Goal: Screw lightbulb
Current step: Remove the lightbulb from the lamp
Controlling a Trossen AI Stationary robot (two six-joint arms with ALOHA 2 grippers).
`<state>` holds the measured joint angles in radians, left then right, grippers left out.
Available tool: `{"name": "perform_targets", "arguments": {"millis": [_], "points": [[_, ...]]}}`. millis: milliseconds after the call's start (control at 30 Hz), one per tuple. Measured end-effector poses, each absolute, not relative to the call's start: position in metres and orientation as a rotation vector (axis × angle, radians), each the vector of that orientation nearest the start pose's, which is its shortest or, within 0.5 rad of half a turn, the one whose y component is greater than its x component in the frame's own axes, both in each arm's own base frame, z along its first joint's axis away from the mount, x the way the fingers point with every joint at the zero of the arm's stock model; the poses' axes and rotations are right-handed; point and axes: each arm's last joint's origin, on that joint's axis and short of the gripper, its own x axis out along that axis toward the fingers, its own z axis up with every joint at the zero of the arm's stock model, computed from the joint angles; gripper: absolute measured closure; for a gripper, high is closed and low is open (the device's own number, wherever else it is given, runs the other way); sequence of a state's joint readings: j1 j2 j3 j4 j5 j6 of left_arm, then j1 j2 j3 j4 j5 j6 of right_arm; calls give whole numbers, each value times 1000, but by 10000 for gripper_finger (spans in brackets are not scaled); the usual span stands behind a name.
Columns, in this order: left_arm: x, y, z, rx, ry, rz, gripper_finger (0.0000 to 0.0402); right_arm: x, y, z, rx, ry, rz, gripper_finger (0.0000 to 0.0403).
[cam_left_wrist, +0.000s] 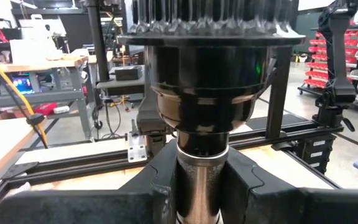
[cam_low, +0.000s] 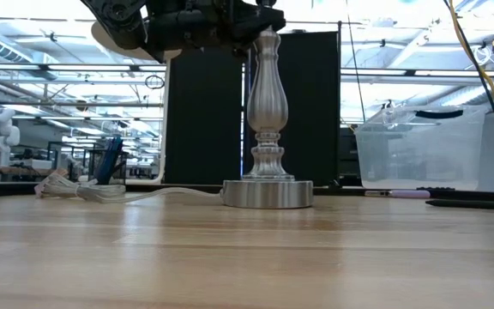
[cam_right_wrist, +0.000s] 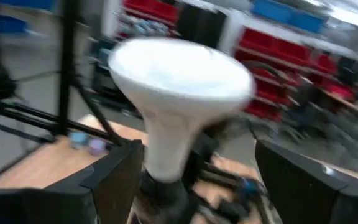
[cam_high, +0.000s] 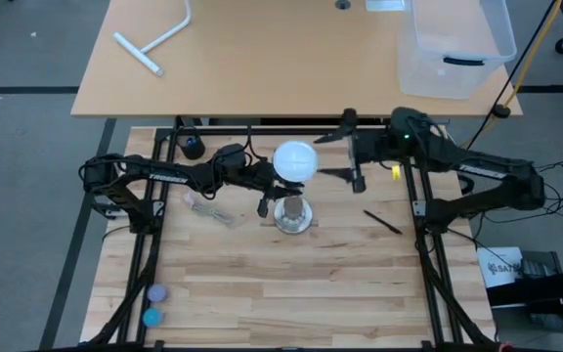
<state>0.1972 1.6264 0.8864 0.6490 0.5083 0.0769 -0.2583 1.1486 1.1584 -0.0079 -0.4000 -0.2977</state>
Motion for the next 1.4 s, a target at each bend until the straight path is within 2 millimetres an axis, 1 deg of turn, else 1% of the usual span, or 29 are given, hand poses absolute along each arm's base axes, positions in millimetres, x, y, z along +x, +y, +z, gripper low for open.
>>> {"name": "perform_targets", "arguments": {"millis": [100,167,233,267,367,500,667,833,1000,1233,1400], "points": [[345,57,237,33,79,-286,330,230,-52,411,-265,14,87,97],[345,58,238,24,81,-248,330,228,-48,411,-231,12,96,97],[345,59,237,24,83,-209,330,231,-44,403,-204,25,98,97],[345,60,237,22,84,-189,330,235,-42,397,-195,46,72,97],[345,61,237,19,87,-136,330,243,-37,382,-196,88,-62,100],[346,62,237,7,87,-65,330,248,-28,378,-199,40,-223,102],[346,64,238,-1,84,3,330,251,-13,377,-190,5,-192,103],[346,66,238,-24,78,81,330,254,-10,374,-153,15,-244,103],[346,67,239,-35,72,113,330,269,-13,370,-137,-26,-333,103],[346,67,239,-38,67,115,330,293,-13,359,-132,-78,-337,103],[346,67,239,-38,67,115,330,303,-14,358,-117,-161,-374,103]]}}
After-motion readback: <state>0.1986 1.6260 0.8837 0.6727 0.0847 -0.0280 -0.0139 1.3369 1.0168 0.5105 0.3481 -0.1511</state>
